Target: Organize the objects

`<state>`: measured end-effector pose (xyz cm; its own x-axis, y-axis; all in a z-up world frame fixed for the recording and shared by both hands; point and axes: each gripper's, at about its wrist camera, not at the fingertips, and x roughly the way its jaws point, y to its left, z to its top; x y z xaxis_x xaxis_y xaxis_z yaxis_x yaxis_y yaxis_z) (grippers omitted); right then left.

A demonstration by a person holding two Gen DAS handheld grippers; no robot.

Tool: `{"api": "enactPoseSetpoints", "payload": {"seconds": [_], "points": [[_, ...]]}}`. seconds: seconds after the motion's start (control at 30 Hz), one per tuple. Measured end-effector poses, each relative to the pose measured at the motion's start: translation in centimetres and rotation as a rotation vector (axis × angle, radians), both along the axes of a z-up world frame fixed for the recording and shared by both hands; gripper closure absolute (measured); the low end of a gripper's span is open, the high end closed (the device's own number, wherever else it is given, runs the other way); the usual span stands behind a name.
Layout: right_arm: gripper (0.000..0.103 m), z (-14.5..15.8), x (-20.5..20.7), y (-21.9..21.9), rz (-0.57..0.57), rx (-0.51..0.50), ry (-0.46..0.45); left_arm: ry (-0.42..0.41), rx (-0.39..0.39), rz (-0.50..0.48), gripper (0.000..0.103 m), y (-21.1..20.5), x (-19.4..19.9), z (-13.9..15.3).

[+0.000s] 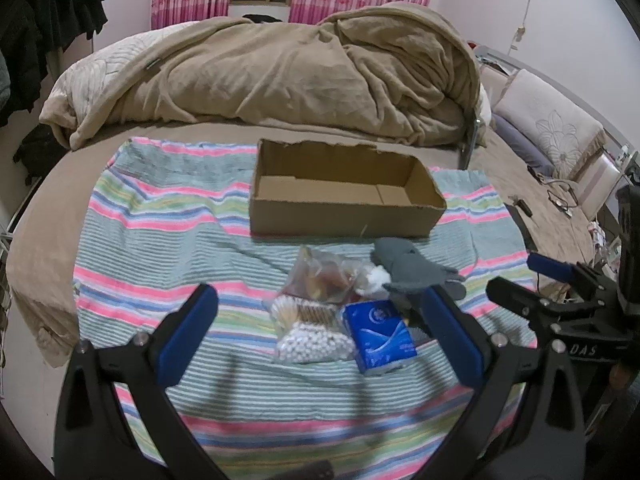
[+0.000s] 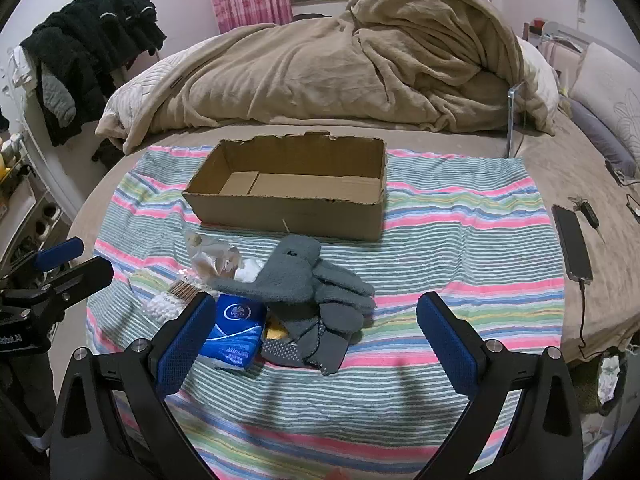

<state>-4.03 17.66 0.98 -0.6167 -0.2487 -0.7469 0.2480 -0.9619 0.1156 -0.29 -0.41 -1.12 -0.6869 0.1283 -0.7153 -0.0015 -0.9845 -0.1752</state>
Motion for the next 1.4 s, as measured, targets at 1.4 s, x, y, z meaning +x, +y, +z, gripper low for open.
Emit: {"api": "enactPoseSetpoints", "payload": {"seconds": [1.4], "points": [[0.001,-0.3,0.2,-0.2,0.0,-0.008,-0.012,-0.005,-0.013,0.006,0.001,0.4,0.7,-0.1]]}}
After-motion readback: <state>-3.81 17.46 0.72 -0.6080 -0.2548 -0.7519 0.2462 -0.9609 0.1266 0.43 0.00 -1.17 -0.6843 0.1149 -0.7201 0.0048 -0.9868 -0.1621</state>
